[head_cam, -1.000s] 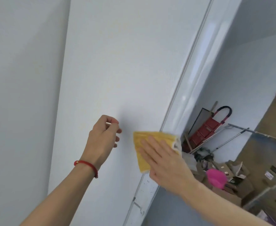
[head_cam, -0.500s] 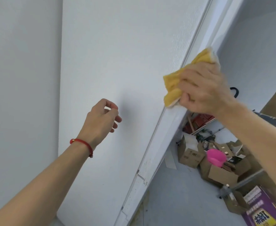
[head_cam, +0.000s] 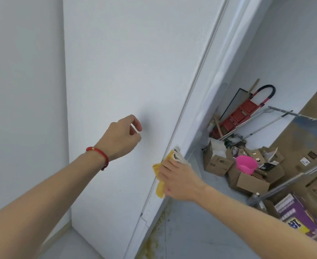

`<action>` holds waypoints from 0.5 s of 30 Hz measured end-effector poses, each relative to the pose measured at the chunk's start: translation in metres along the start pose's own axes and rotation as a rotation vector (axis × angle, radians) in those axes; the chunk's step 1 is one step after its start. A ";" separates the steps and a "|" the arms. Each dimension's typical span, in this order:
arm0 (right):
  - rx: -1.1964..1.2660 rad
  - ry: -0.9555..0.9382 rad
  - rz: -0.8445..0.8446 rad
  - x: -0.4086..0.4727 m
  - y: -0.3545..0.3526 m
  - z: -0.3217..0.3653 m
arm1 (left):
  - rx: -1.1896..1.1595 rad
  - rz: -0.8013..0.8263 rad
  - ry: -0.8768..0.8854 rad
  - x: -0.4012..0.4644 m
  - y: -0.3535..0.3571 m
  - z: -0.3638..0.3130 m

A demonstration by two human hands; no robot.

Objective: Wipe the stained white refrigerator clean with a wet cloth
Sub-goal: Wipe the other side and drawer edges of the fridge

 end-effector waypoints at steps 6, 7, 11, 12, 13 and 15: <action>-0.196 0.188 -0.625 -0.017 -0.145 -0.144 | 0.335 0.351 -0.067 -0.002 0.023 0.030; -0.208 0.261 -0.687 -0.019 -0.152 -0.154 | 0.311 0.322 -0.072 -0.002 0.025 0.033; -0.098 0.312 -0.663 -0.008 -0.089 -0.093 | 0.212 0.176 -0.111 -0.007 0.042 0.059; -0.051 0.265 -0.522 0.000 -0.053 -0.062 | 0.194 0.150 -0.132 -0.009 0.046 0.067; 0.005 0.212 -0.351 0.004 -0.011 -0.028 | 0.178 0.132 -0.163 -0.012 0.055 0.079; 0.087 0.118 -0.081 0.003 0.060 0.040 | 0.154 0.088 -0.232 -0.019 0.065 0.101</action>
Point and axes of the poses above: each hand's wrist, its own x-axis towards the middle knuckle, its own y-axis out of the palm, z = x × y, the point moved 10 cm from there along x, towards the middle knuckle, and after that the axes turned 2 degrees about z, right-handed, at the moved point
